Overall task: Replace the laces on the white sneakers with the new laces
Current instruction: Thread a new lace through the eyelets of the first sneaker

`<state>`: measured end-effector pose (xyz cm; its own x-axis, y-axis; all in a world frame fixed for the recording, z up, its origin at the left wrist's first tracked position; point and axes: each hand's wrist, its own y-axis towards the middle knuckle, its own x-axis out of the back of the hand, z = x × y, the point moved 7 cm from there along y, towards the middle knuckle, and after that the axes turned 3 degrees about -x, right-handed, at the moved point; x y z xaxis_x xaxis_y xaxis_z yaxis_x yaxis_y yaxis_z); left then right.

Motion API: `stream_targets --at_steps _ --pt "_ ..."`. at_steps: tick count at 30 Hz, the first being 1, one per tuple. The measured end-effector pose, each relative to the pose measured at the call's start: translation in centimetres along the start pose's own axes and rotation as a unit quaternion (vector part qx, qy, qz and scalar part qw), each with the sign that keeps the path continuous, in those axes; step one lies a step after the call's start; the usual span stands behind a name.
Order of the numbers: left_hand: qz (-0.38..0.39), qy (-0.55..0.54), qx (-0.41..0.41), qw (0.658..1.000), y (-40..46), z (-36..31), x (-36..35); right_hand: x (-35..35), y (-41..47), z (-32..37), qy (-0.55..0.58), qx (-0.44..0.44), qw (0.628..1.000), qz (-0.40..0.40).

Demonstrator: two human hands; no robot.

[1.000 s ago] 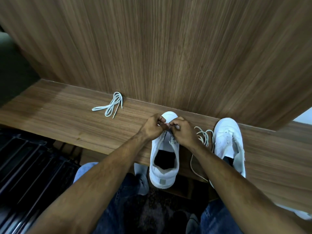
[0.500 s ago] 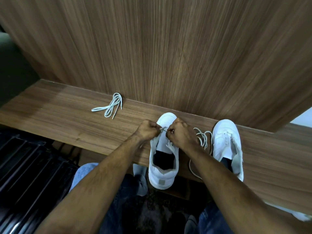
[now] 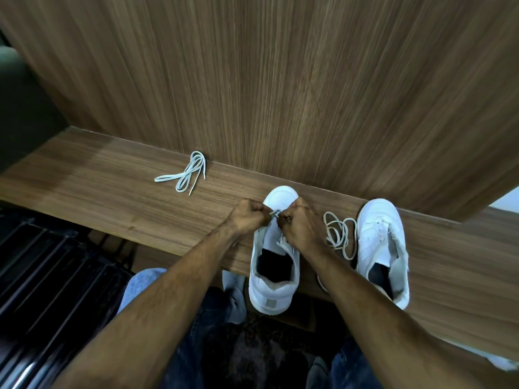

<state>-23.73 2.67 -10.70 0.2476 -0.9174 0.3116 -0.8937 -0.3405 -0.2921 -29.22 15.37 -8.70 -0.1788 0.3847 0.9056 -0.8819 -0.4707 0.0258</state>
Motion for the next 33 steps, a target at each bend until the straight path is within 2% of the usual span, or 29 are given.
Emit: stream_targets --at_steps 6,12,15,17,19,21,24,26,28,30,32,33 --pt "-0.013 -0.062 0.026 0.998 0.1 -0.5 0.2 0.1 0.6 0.1 0.026 -0.031 0.999 -0.015" --pt "-0.011 0.069 0.011 0.998 1.2 -1.5 -0.1 0.2 0.4 -0.8 0.067 -0.073 0.995 -0.012" --pt "-0.041 0.068 0.001 0.997 1.6 -1.8 1.0 0.2 0.3 -1.1 0.08 -0.075 0.994 0.016" --pt "-0.077 -0.008 -0.004 0.997 1.6 -2.2 1.9 0.1 0.3 -1.1 0.094 -0.067 0.993 0.032" --pt "-0.118 -0.128 0.005 0.985 1.3 -3.0 2.9 0.0 0.2 -1.3 0.102 -0.063 0.992 0.039" --pt "-0.176 -0.237 0.008 0.955 1.2 -3.9 4.8 0.0 0.2 -1.5 0.107 -0.062 0.991 0.05" --pt "-0.243 -0.377 -0.017 0.894 1.2 -5.6 8.7 0.1 0.2 -1.6 0.12 -0.061 0.989 0.066" --pt "-0.273 -0.431 -0.038 0.859 1.1 -6.1 10.7 -0.1 0.2 -1.6 0.13 -0.063 0.987 0.074" --pt "-0.288 -0.448 -0.04 0.845 0.8 -5.7 10.9 -0.3 0.1 -1.7 0.142 -0.065 0.985 0.078" --pt "-0.281 -0.406 -0.017 0.87 0.9 -4.4 9.5 -0.4 0.0 -1.8 0.143 -0.063 0.985 0.078" --pt "-0.246 -0.305 0.004 0.92 0.8 -3.0 7.1 -0.6 0.0 -1.7 0.135 -0.061 0.986 0.079" --pt "-0.215 -0.222 0.003 0.951 0.9 -2.2 5.8 -0.5 0.0 -1.7 0.134 -0.06 0.986 0.081"
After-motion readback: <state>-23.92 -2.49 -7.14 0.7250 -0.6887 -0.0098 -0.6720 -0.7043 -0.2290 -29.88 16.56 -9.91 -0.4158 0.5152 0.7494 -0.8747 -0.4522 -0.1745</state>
